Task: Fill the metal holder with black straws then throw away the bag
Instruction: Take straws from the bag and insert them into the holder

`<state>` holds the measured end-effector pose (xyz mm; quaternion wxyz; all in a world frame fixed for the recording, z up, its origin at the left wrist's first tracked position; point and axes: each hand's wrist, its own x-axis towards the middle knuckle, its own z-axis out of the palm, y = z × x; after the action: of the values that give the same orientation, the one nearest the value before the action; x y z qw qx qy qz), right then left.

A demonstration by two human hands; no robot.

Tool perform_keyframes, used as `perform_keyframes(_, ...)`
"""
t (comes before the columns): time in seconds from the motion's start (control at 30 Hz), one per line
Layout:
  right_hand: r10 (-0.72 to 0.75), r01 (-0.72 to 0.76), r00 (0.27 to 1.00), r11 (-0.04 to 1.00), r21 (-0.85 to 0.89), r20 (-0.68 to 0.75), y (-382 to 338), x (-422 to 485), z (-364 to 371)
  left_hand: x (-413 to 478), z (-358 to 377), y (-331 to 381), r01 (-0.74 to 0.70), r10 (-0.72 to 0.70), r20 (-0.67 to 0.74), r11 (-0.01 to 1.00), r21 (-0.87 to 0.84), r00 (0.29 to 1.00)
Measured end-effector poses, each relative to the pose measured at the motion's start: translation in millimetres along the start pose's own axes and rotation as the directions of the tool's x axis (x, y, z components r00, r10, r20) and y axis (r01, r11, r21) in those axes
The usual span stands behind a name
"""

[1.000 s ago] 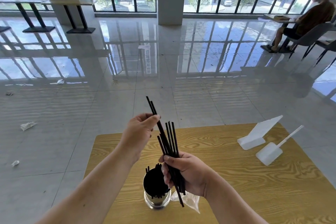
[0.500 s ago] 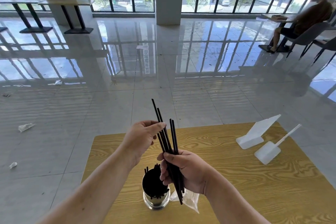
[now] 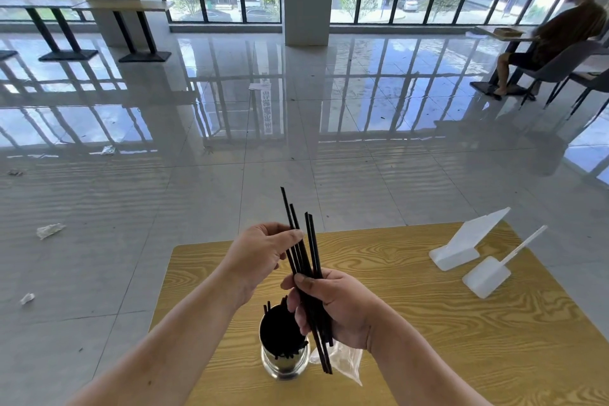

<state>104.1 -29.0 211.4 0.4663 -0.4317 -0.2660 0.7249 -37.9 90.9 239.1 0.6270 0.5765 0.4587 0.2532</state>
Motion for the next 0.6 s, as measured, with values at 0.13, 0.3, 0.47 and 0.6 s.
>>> perform_keyframes(0.13, 0.023, -0.022, 1.000, 0.999, -0.040, 0.015, 3, -2, 0, 2, -2, 6, -0.018, 0.018, -0.030, 1.000, -0.007, 0.999)
perform_keyframes(0.3, 0.085, -0.082, 0.996, 0.991, -0.110, 0.025, 7, -5, -6, 9, -12, 13, -0.084, 0.059, -0.160, 0.985, -0.150, 0.985)
perform_keyframes(0.47, 0.118, -0.122, 0.987, 0.992, -0.036, -0.105, 10, -8, -21, 13, -31, 29, -0.368, 0.215, -0.429, 0.876, -0.313, 0.877)
perform_keyframes(0.6, 0.066, -0.019, 0.970, 0.980, 0.200, -0.232, 6, -2, -24, -1, -13, 13, -0.435, 0.461, -0.221, 0.886, 0.159, 0.859)
